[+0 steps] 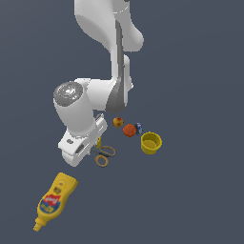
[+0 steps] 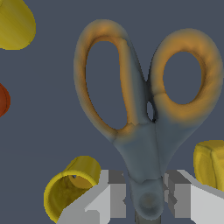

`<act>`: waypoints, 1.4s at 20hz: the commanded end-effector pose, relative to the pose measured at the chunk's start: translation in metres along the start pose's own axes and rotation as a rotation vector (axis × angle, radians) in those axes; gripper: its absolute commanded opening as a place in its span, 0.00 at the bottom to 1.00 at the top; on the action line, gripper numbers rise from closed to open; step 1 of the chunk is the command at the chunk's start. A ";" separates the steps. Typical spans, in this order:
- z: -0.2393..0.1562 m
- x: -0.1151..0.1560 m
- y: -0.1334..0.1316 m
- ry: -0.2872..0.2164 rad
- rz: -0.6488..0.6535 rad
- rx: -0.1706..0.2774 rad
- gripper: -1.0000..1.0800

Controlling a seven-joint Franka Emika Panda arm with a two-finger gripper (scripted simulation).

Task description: Pick up a designated object from a clutter of objects.

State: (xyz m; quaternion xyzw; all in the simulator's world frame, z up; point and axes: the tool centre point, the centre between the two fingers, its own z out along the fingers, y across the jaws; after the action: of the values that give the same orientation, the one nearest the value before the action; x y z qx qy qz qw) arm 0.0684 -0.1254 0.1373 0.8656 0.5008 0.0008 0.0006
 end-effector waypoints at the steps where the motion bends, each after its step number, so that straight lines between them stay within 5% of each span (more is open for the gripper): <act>1: -0.030 0.000 0.003 0.001 0.000 0.000 0.00; 18: -0.215 0.003 0.022 0.000 0.001 0.001 0.00; 28: -0.280 0.004 0.033 0.000 0.002 0.002 0.00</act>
State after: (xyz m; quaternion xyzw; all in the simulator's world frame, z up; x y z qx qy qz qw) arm 0.0973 -0.1376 0.4102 0.8660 0.5000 0.0005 0.0001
